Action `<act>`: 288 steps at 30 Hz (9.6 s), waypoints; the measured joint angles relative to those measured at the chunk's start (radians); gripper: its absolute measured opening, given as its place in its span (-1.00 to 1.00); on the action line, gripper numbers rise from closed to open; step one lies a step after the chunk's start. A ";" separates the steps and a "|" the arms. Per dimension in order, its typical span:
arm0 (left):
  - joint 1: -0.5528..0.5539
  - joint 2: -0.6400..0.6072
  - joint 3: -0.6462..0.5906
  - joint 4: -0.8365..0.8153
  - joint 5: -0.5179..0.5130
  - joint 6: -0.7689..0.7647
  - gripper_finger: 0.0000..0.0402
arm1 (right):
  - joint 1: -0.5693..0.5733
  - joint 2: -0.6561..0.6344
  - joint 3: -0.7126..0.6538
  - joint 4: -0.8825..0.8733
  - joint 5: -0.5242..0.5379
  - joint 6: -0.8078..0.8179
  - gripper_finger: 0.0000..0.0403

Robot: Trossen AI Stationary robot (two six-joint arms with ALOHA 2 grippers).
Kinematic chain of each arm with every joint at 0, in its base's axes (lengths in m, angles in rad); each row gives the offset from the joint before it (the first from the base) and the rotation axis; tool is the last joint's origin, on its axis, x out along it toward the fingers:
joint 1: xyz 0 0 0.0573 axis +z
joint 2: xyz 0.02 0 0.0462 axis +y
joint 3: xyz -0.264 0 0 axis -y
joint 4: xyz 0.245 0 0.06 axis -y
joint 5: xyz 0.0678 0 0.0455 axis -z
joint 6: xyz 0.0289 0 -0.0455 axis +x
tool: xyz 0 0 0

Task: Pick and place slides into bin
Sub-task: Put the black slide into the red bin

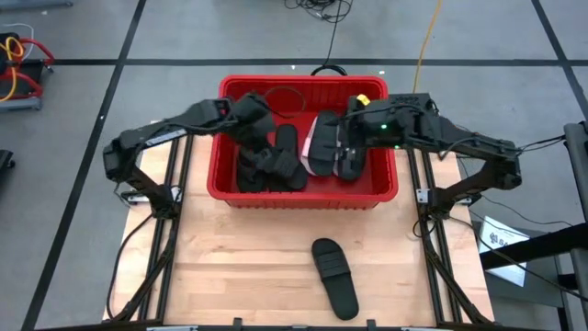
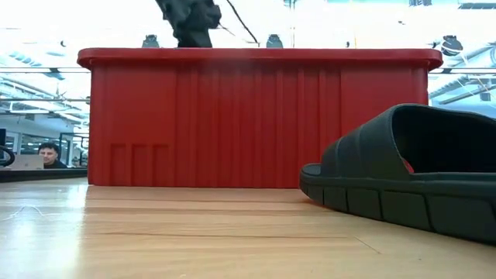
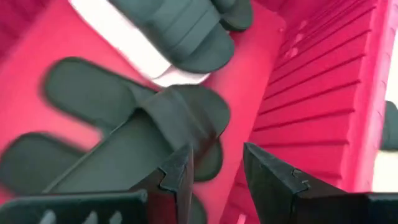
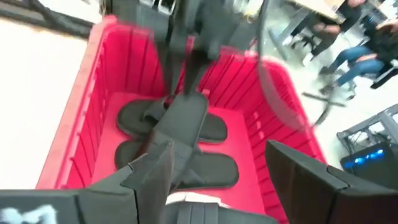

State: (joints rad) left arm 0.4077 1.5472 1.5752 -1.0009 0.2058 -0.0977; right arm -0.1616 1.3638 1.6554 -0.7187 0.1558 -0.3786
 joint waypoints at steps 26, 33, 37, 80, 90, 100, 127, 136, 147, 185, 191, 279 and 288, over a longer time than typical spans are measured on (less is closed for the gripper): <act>0.094 0.264 -0.110 0.204 0.085 -0.055 -0.33 | 0.000 -0.030 0.000 -0.034 0.000 0.038 0.20; 0.076 0.266 -0.110 0.241 0.075 0.010 -0.33 | 0.000 -0.030 0.000 -0.034 0.000 0.038 0.20; 0.060 0.272 -0.110 0.260 0.073 0.021 -0.33 | 0.000 -0.030 0.000 -0.034 0.001 0.038 0.20; 0.099 -0.131 -0.110 0.038 -0.109 0.522 -0.99 | 0.000 -0.030 0.000 -0.034 0.004 0.052 0.20; -0.034 -0.069 -0.087 0.026 -0.103 0.757 -0.99 | -0.001 -0.030 0.000 -0.034 0.004 0.053 0.20; -0.107 0.103 -0.080 0.003 -0.113 0.904 -0.99 | -0.001 -0.030 -0.001 -0.034 0.004 0.053 0.20; -0.112 0.186 -0.081 0.169 -0.320 0.963 -0.87 | -0.001 -0.029 -0.001 -0.034 0.004 0.079 0.20; -0.112 0.186 -0.081 0.208 -0.347 0.999 -0.49 | -0.001 -0.029 -0.001 -0.034 0.004 0.072 0.20; -0.112 0.185 -0.081 0.254 -0.398 1.031 -0.36 | -0.001 -0.029 -0.001 -0.034 0.004 0.071 0.20; 0.294 0.282 -0.082 0.189 0.196 0.557 -0.36 | -0.001 -0.028 -0.150 0.145 0.002 -0.019 0.20; 0.293 0.280 -0.081 0.184 0.231 0.585 -0.36 | -0.001 -0.031 -0.153 0.181 0.000 -0.027 0.20; 0.003 0.249 -0.100 0.078 0.162 0.643 -0.98 | 0.000 -0.030 -0.153 0.200 0.008 -0.079 0.20; 0.011 0.249 -0.100 0.086 0.093 0.701 -0.94 | -0.001 -0.030 -0.153 0.200 0.008 -0.079 0.20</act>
State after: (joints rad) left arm 0.4188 1.7962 1.4755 -0.9154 0.2988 0.6034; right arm -0.1622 1.3338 1.5021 -0.5186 0.1642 -0.4580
